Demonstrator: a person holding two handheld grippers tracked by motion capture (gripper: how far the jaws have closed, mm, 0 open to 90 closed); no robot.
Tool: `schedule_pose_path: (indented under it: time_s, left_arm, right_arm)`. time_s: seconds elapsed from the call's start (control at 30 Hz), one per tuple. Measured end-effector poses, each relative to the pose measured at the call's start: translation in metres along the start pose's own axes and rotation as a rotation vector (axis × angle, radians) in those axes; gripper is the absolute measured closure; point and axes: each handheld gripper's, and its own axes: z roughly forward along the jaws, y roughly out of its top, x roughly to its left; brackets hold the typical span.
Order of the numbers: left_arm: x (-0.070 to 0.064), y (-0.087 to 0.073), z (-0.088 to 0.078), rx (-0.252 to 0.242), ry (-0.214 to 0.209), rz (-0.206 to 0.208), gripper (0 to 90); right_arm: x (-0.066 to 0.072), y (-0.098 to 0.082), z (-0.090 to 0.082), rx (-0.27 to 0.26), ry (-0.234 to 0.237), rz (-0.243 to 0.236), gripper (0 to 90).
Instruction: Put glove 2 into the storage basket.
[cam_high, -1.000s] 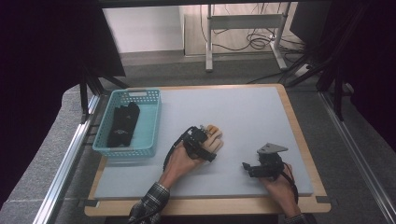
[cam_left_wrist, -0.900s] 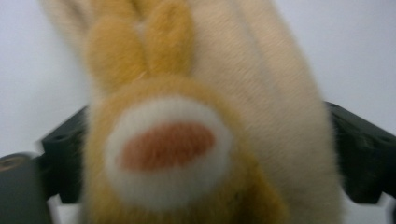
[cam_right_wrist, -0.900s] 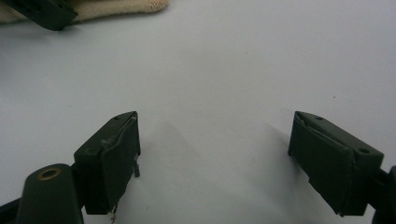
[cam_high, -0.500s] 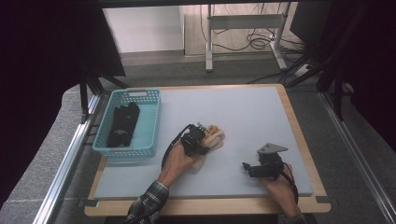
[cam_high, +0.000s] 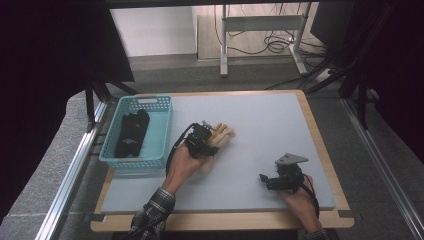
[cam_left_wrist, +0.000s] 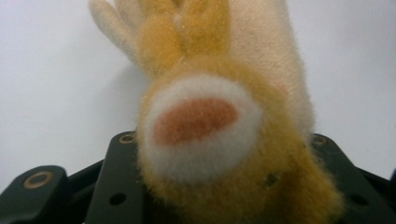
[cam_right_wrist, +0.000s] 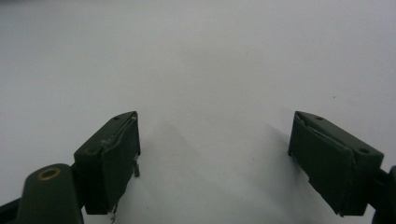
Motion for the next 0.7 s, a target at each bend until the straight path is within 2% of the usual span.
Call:
schedule_pose_path:
  time_s: [0.17, 0.47, 0.57, 0.63, 0.7]
  left_arm:
    - [0.014, 0.004, -0.019, -0.008, 0.023, -0.029, 54.2]
    - [0.034, 0.006, -0.042, -0.023, 0.058, -0.075, 53.8]
    - [0.046, 0.007, -0.054, -0.032, 0.086, -0.102, 53.6]
    - [0.050, 0.007, -0.057, -0.034, 0.091, -0.109, 53.6]
    - [0.062, 0.006, -0.065, -0.043, 0.103, -0.139, 53.4]
  right_arm:
    - [0.000, 0.000, 0.000, 0.000, 0.000, 0.000, 16.0]
    - [0.000, 0.000, 0.000, 0.000, 0.000, -0.001, 16.0]
    - [0.000, 0.000, 0.000, 0.000, 0.000, -0.001, 16.0]
    - [0.000, 0.000, 0.000, 0.000, 0.000, 0.000, 16.1]
    - [0.000, 0.000, 0.000, 0.000, 0.000, 0.000, 16.1]
